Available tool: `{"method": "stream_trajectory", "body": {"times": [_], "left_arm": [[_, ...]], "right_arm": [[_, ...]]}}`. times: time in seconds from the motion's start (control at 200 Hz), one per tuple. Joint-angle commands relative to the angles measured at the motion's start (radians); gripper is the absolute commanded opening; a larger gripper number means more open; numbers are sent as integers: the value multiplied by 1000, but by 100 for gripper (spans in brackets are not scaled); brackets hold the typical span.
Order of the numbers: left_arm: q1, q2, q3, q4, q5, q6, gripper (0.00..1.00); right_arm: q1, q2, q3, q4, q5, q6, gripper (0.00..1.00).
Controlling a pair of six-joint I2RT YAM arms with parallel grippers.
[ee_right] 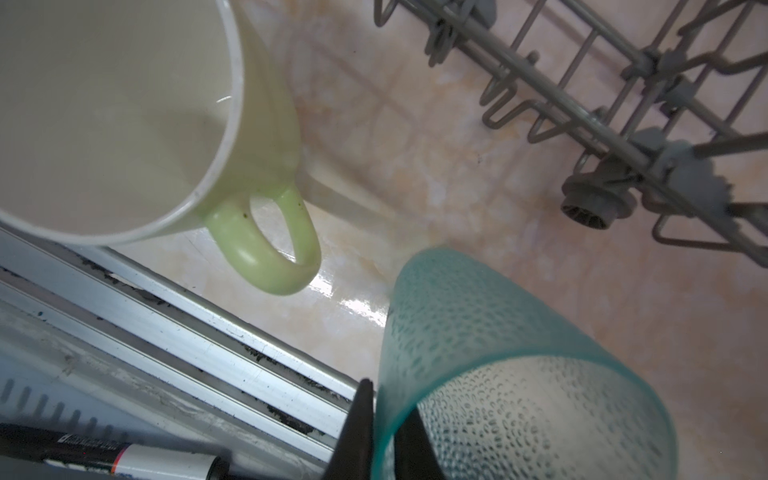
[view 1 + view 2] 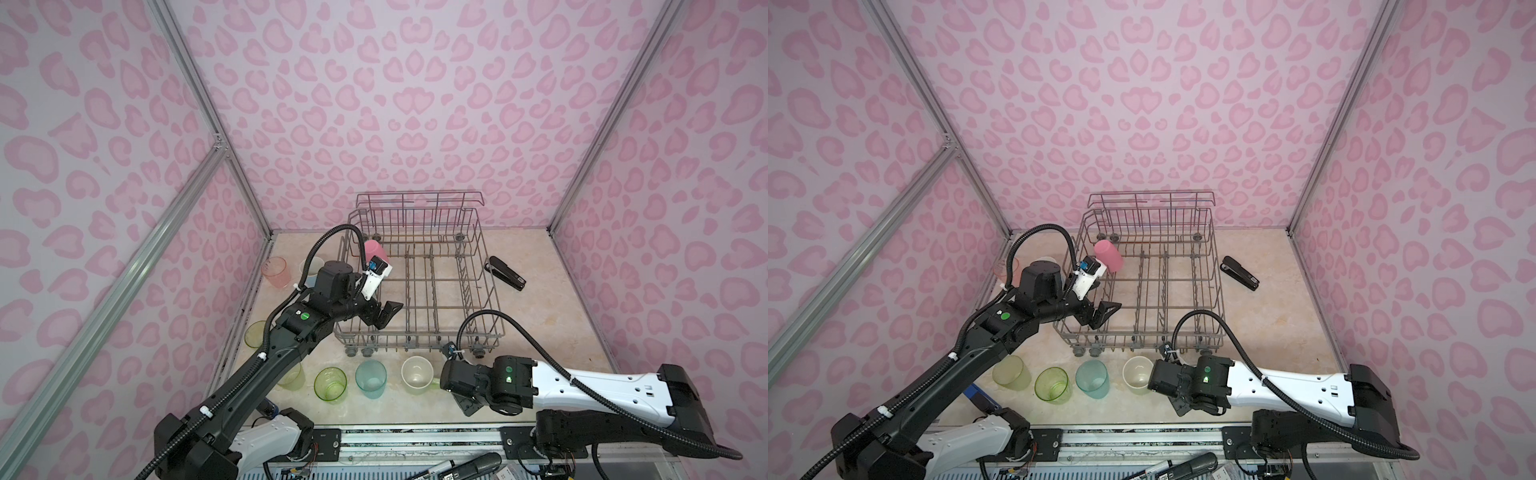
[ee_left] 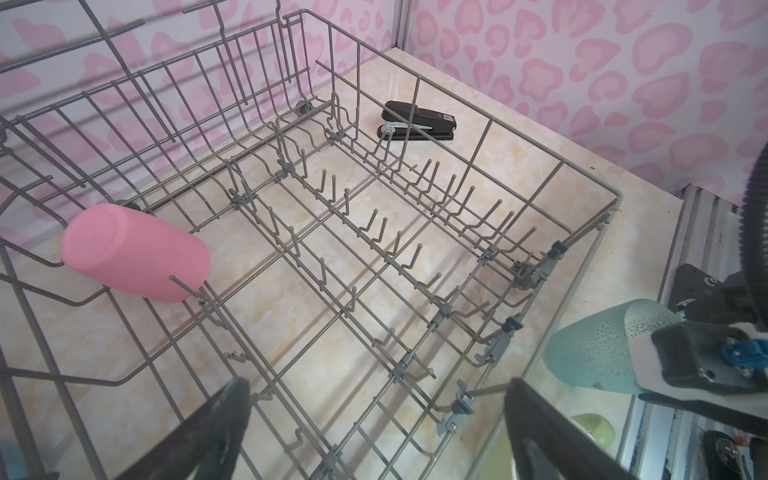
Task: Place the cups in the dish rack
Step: 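Close the right gripper on the rim of the teal cup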
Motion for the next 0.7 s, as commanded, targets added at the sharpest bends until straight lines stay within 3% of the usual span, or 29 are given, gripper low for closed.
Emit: {"method": "stream_trajectory", "body": {"times": [0.0,0.22,0.695], "left_arm": [[0,4,-2,25,-5,2,97],[0,3,-3,25,-8,2,97],[0,-1,-12,32,-24,5,97]], "right_arm": [[0,2,4,-2,1,-19,7],[1,-21,17,-13,-11,-34,0],[6,-90,101,-99,-33,-69,0]]}}
